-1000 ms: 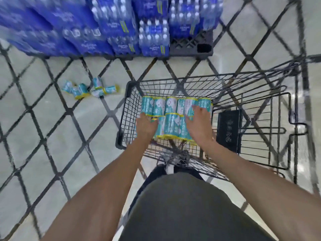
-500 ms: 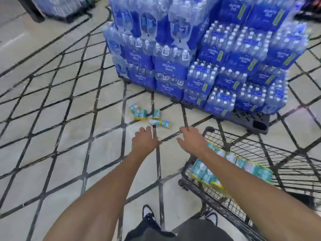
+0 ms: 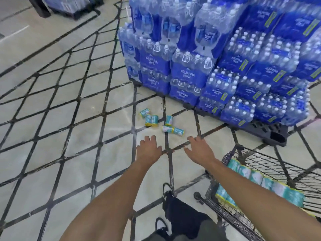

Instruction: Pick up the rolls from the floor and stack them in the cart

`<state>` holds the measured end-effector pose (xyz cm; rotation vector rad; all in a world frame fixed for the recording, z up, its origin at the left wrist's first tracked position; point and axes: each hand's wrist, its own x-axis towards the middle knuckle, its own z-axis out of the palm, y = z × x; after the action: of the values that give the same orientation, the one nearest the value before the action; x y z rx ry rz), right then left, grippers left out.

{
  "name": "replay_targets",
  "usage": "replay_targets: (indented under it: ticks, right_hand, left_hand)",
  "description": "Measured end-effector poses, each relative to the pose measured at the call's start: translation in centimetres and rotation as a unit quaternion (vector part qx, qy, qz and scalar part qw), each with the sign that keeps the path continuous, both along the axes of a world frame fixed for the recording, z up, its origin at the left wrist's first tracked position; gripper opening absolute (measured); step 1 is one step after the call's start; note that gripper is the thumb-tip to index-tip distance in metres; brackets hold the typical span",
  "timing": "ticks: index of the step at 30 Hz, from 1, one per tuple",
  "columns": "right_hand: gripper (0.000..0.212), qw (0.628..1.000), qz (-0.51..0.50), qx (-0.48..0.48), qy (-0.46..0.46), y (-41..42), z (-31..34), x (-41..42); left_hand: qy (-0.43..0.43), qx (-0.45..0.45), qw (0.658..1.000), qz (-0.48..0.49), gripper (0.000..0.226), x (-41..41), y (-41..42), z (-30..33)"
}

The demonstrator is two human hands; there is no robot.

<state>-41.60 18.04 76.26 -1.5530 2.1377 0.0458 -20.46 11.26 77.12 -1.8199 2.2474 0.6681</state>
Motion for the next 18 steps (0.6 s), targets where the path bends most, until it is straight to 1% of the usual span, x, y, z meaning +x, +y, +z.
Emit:
replay_targets:
  ticks: [4,8,11,15,18]
  right_hand:
    - [0.055,1.0,-0.021,0.008,-0.014,-4.4,-3.2,-2.1]
    - [0.055,0.999,-0.037,0.021,-0.026,-10.7,-7.0,-5.3]
    - [0.056,0.998,-0.033,0.052,-0.019,-16.1,-10.2,-8.5]
    - [0.055,0.995,-0.036,0.088,-0.031,-22.7,-15.6,-12.8]
    - [0.056,0.992,-0.047,0.111,-0.043,-27.1,-21.3,-15.0]
  left_hand:
    - [-0.017,0.011,0.999,-0.034,0.047,-2.5,-5.3,-2.4]
    - [-0.031,0.023,0.997,-0.067,0.045,-6.6,-12.4,-5.5]
    - [-0.046,0.043,0.995,-0.084,0.046,-9.9,-18.2,-8.6]
    - [-0.07,0.066,0.987,-0.124,0.049,-14.4,-25.4,-14.6]
    - [-0.071,0.079,0.982,-0.155,0.05,-16.9,-29.8,-21.0]
